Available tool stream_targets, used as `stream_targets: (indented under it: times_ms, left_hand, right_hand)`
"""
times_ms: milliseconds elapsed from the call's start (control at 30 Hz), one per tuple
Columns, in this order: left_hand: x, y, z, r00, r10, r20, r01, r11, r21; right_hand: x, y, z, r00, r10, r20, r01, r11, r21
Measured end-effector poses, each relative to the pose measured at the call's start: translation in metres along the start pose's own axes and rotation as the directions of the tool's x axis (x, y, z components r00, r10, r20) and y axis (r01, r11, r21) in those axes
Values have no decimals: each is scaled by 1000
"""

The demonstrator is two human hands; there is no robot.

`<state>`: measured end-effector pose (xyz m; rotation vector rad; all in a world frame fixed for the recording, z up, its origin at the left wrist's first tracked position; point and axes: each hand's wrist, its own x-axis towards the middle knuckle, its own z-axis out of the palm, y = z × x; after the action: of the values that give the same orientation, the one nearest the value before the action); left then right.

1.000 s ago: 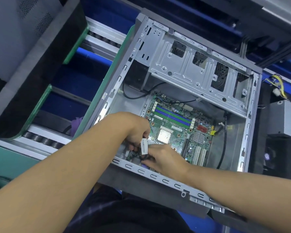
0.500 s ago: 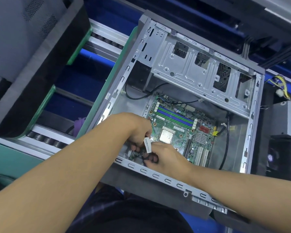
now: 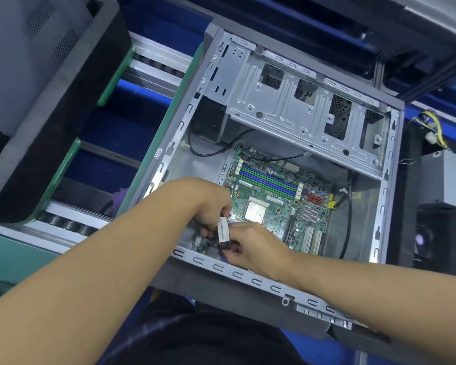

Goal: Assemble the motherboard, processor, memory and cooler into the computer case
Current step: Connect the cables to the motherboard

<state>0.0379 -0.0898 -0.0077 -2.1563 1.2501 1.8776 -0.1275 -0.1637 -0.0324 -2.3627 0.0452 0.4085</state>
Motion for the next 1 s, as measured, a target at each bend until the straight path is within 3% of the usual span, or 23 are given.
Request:
stream_targets:
  times_ms: [367,733,1000]
  left_hand:
    - [1,0,1,1000,2,7,-2,1000,0]
    - [2,0,0,1000,-1,10,0,1000,12]
    - [3,-1,0,1000,-3,11,2,999,44]
  right_hand:
    - [-3,5,2,999,-43,-30,43,999,6]
    - [-1,1,3,998,14,-59,-8,995,97]
    - [1,3,3,999,7,-40,-6,999,40]
